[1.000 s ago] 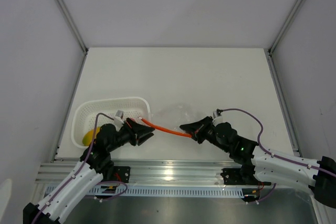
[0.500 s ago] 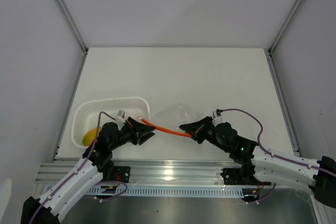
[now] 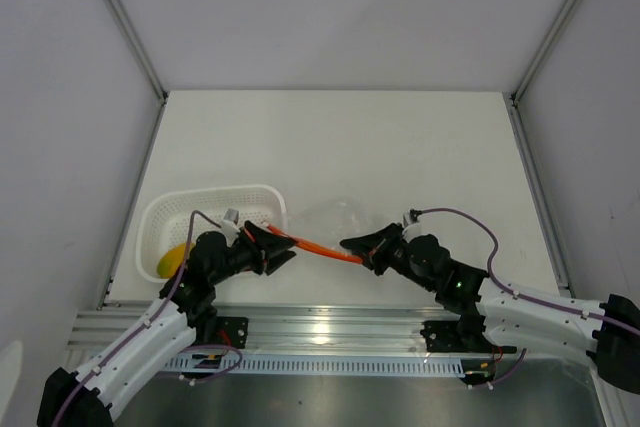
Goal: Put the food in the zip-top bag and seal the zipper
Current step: Open the zipper of the food storage bag.
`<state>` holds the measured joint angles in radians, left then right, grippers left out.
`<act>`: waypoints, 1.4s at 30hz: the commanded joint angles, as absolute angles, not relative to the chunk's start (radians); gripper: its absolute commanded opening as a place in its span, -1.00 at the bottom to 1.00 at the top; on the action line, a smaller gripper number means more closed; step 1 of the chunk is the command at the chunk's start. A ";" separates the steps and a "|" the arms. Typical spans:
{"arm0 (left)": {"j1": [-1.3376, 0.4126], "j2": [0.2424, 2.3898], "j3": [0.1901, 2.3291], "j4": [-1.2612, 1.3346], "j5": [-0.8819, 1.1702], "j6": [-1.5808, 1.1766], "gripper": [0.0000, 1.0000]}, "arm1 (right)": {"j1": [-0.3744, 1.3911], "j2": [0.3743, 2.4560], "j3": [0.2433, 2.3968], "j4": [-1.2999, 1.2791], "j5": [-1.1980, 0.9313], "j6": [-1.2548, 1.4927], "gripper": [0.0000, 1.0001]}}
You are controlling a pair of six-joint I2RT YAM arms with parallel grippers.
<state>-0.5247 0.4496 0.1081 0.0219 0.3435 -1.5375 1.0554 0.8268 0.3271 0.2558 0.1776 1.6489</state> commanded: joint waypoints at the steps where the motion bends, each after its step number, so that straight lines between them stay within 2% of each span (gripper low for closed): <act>1: -0.529 0.508 0.140 0.089 0.342 -1.540 0.01 | 1.066 0.836 0.334 0.307 0.193 1.658 -1.00; 7: -0.529 0.580 0.167 0.156 0.336 -1.536 0.00 | 1.078 0.856 0.344 0.313 0.178 1.651 -1.00; 10: -0.531 0.607 0.176 0.170 0.336 -1.526 -0.09 | 1.078 0.879 0.350 0.307 0.149 1.640 -1.00; 13: -0.531 0.621 0.190 0.172 0.336 -1.503 -0.33 | 1.080 0.905 0.351 0.307 0.123 1.626 -1.00; 17: -0.531 0.643 0.228 0.137 0.344 -1.432 -0.99 | 1.081 0.902 0.374 0.250 0.113 1.573 -1.00; 20: -0.531 0.649 0.287 0.059 0.353 -1.341 -0.99 | 1.081 0.884 0.442 0.117 0.133 1.455 -0.97; 23: -0.531 0.663 0.363 -0.041 0.365 -1.231 -0.99 | 1.078 0.882 0.553 -0.075 0.181 1.312 -0.72; 26: -0.531 0.693 0.457 -0.147 0.383 -1.119 -0.99 | 1.069 0.900 0.670 -0.210 0.206 1.145 -0.31; 28: -0.531 0.719 0.517 -0.198 0.393 -1.037 -0.99 | 1.069 0.917 0.762 -0.303 0.227 1.073 -0.13; 29: -0.532 0.729 0.553 -0.254 0.393 -1.013 -0.99 | 1.069 0.942 0.791 -0.325 0.226 0.992 0.08; 35: -0.551 0.758 0.669 -0.371 0.364 -0.901 -0.99 | 1.080 1.074 1.043 -0.497 0.229 0.746 0.74; 37: -0.554 0.770 0.676 -0.376 0.367 -0.881 -0.99 | 1.085 1.138 1.100 -0.540 0.227 0.668 0.80; 39: -0.557 0.781 0.693 -0.391 0.374 -0.868 -0.99 | 1.095 1.176 1.167 -0.580 0.242 0.614 0.98; 42: -0.558 0.796 0.706 -0.405 0.393 -0.848 -0.99 | 1.100 1.232 1.226 -0.615 0.265 0.586 0.99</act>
<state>-0.5484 0.7856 0.6548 -0.3626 0.3710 -0.9165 1.0889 1.2007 1.1515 -0.5220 0.2169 0.7078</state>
